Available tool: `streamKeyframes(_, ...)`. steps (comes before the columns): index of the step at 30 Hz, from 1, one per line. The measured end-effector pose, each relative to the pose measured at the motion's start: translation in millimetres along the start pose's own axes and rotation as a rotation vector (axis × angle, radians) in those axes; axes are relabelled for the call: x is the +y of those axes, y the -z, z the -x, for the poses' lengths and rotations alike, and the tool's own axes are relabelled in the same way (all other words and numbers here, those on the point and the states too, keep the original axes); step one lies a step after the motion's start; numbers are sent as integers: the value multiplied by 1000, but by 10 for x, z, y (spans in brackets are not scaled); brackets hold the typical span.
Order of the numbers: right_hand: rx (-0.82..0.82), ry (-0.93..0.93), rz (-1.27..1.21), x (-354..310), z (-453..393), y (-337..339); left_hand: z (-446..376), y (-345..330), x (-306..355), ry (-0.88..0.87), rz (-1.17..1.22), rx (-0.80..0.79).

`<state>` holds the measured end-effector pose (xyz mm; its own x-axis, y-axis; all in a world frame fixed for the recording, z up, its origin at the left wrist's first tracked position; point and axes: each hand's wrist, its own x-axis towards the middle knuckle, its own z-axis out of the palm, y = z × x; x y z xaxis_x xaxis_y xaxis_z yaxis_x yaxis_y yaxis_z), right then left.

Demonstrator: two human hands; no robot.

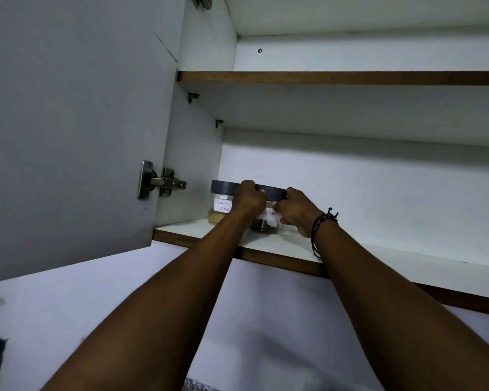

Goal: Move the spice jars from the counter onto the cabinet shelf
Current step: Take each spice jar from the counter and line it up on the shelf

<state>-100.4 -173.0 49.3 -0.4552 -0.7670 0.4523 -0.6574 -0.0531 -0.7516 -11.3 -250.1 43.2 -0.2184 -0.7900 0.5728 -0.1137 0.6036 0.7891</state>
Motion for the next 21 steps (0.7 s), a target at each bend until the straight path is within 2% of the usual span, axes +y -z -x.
streamKeyframes(3,-52,14,36,17,20,-32,20,-14,-11,25,-110,34)
streamKeyframes(8,-41,33,69,36,80,-50,116,6,-19,2,-233,102)
streamKeyframes(17,-51,133,118,-33,392,18,415,166,23,-16,-242,48)
streamKeyframes(21,91,179,308,-102,659,35,720,313,143,-87,-192,31)
